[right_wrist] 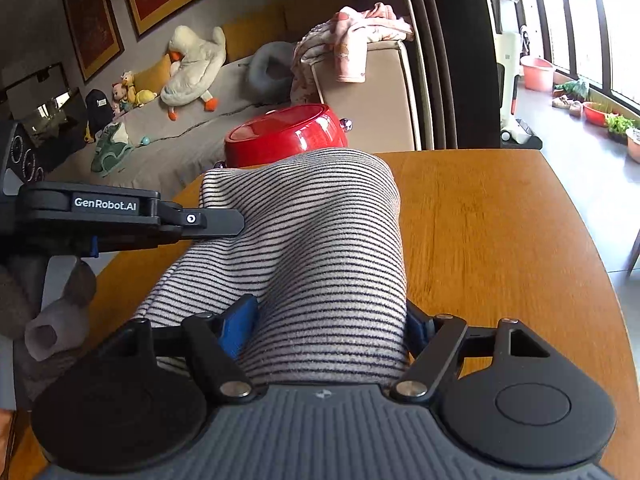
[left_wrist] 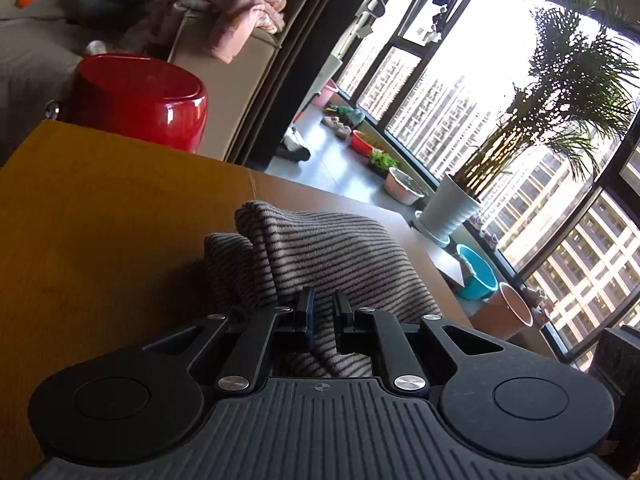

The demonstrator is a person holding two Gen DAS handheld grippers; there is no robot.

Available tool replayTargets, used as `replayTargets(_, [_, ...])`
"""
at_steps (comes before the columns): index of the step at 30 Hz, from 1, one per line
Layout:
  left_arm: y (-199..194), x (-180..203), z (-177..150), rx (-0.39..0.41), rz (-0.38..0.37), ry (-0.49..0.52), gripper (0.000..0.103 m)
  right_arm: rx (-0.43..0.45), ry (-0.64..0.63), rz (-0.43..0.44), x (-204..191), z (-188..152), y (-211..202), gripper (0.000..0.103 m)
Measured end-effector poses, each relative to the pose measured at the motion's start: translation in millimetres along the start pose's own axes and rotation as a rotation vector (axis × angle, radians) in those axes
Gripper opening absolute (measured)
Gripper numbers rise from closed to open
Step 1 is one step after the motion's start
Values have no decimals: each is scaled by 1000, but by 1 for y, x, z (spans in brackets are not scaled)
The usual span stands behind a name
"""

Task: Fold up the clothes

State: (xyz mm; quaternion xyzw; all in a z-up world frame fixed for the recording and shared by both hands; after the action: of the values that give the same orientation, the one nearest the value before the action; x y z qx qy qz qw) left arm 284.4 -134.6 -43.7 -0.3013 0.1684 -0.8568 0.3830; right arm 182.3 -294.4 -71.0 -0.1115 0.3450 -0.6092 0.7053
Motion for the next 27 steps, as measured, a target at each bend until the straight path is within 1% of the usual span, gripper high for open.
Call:
replayTargets(1, [-7, 2, 1, 10, 2, 1, 36, 1, -1, 2, -2, 1, 3, 75])
replayTargets(4, [-19, 6, -3, 14, 28, 17, 49, 2, -2, 7, -6, 3, 10, 75])
replayTargets(6, [-22, 9, -8, 5, 49, 35, 51, 4, -1, 10, -8, 4, 15, 76])
replayTargets(9, [-13, 11, -19, -14, 81, 76, 51, 8, 3, 14, -7, 5, 15, 77])
replayTargets(12, [-11, 16, -23, -3, 106, 119, 50, 8, 10, 14, -3, 5, 12, 83])
replayTargets(14, [-9, 17, -23, 2, 105, 110, 52, 3, 16, 10, 1, 5, 11, 89])
replayTargets(15, [-9, 18, -23, 4, 105, 105, 55, 0, 19, 9, 3, 5, 10, 97])
replayTargets(16, [-8, 18, -24, 4, 105, 98, 63, -2, 23, 7, 5, 5, 9, 103])
replayTargets(17, [-7, 19, -25, 3, 105, 90, 71, -5, 26, 5, 6, 5, 9, 103])
replayTargets(18, [-3, 19, -27, -16, 105, 77, 86, -7, 29, 4, 8, 5, 8, 103])
replayTargets(20, [6, 16, -37, -67, 83, 36, 90, -13, 35, 1, 12, 5, 6, 103])
replayTargets(22, [10, 13, -43, -71, 87, 20, 95, -18, 41, -3, 15, 5, 5, 103])
replayTargets(26, [12, 7, -44, -80, 76, -5, 97, -19, 73, 9, 19, 2, 7, 103])
replayTargets(27, [12, 7, -43, -83, 72, -7, 100, -20, 92, 17, 21, 1, 8, 103])
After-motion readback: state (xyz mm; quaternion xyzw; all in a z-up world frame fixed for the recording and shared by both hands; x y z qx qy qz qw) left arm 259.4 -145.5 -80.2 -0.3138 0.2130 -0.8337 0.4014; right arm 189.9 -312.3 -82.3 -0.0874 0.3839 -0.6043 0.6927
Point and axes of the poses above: each gripper's, at about its wrist camera, not at the fingertips, and y roughly the way its jaws point, x to its right, z to its top, the point moved 7 cm from there along y, roughly the way its jaws point, and after that the axes turned 7 degrees about y, right-handed, at the moved point
